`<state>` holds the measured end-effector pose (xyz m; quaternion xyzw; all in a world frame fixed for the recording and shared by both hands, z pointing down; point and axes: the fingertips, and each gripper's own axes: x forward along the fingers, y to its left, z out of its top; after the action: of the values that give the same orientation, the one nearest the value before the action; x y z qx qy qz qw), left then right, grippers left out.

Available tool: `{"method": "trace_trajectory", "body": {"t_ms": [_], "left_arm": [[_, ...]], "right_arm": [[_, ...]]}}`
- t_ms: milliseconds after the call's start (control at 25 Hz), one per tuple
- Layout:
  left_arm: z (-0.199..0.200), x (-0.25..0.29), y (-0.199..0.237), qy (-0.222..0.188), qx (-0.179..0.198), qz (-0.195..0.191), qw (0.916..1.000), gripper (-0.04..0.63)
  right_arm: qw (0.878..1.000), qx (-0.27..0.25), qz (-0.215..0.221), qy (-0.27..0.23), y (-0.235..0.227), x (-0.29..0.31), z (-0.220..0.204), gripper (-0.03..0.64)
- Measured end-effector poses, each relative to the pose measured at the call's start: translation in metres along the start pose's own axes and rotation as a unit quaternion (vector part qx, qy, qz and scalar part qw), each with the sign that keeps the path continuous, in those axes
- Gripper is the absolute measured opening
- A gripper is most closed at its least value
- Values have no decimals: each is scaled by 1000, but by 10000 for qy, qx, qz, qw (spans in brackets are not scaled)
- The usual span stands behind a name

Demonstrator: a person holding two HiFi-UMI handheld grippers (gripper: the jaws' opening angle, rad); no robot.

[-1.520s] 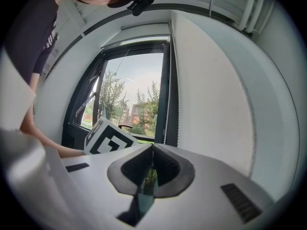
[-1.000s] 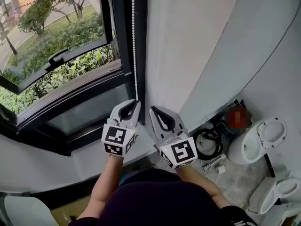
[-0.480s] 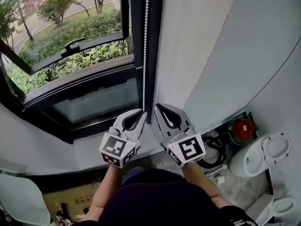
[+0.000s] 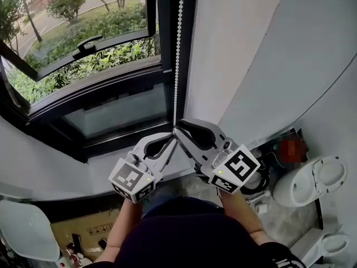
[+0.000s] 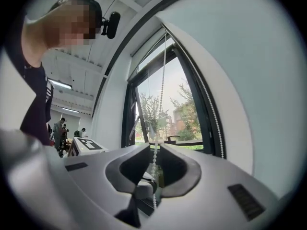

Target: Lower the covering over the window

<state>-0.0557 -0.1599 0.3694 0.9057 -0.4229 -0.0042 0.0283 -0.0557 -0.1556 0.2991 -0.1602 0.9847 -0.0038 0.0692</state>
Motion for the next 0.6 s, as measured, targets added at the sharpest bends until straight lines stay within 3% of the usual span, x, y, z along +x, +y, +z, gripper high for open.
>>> {"method": "trace_trajectory", "body": {"t_ms": [360,480,600], "left_arm": [[-5,-19,-5,68,-167,-761,9969,26],[1,-28,-6,101,-373,-858,9956,26],[-2,-35,-3,-41,-205,-1039,9944,28]], "right_arm": [[9993,377,10,23,9,23,4,35],[9995,293,-111,58,16,26,7,18],[9994,246,-224,113,24,30,7,17]]}}
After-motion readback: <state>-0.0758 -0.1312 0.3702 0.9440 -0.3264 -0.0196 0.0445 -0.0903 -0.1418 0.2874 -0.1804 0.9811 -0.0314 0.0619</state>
